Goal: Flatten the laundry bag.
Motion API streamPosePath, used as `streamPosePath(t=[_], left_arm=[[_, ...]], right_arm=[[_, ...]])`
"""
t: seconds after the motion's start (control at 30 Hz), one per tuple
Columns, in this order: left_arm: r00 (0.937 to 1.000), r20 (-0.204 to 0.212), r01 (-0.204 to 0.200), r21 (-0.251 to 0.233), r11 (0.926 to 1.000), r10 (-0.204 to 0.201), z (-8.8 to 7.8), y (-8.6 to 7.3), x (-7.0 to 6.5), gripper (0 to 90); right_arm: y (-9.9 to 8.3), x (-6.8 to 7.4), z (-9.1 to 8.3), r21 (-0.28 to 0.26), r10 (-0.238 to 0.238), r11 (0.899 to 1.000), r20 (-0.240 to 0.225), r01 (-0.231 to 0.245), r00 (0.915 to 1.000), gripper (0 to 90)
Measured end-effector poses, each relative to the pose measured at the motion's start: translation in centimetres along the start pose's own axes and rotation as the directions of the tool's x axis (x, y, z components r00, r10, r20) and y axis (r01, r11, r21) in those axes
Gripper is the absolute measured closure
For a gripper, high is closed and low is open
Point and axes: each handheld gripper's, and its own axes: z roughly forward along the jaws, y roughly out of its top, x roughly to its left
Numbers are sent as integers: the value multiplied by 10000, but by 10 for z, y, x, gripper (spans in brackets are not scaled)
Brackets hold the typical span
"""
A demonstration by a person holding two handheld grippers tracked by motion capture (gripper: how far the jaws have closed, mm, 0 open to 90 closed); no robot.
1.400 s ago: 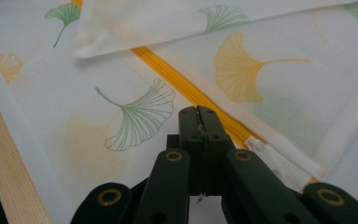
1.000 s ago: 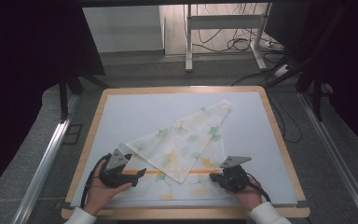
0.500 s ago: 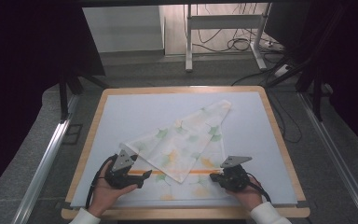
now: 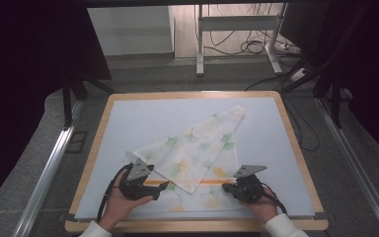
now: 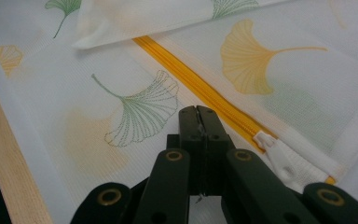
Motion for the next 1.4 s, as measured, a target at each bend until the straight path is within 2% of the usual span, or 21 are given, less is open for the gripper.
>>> streamPosePath(t=[0.03, 0.13, 0.5, 0.9, 1.07, 1.4], left_arm=[[9996, 228, 140, -64, 9999, -139, 0, 1, -1, 222], [9995, 303, -27, -38, 10000, 29, 4, 7, -8, 225], [9981, 396, -476, 337, 9983, 462, 23, 16, -20, 227], [9966, 608, -589, 542, 9968, 555, 44, 27, -30, 218], [9943, 788, -779, 730, 9943, 721, 56, 31, -37, 218], [9915, 821, -1094, 1128, 9876, 1005, 71, 31, -46, 214]], right_arm=[[0, 0, 0, 0, 0, 10000, 0, 0, 10000, 892], [0, 0, 0, 1, -4, 10000, -10, 4, 10000, 892], [0, -1, 0, 7, -30, 10000, -25, 30, 10000, 892], [0, -1, 0, 14, -33, 10000, -60, 33, 10000, 892], [0, -1, 0, 11, -41, 10000, -58, 41, 10000, 892], [0, -1, 0, 11, -55, 10000, -85, 55, 9999, 892]])
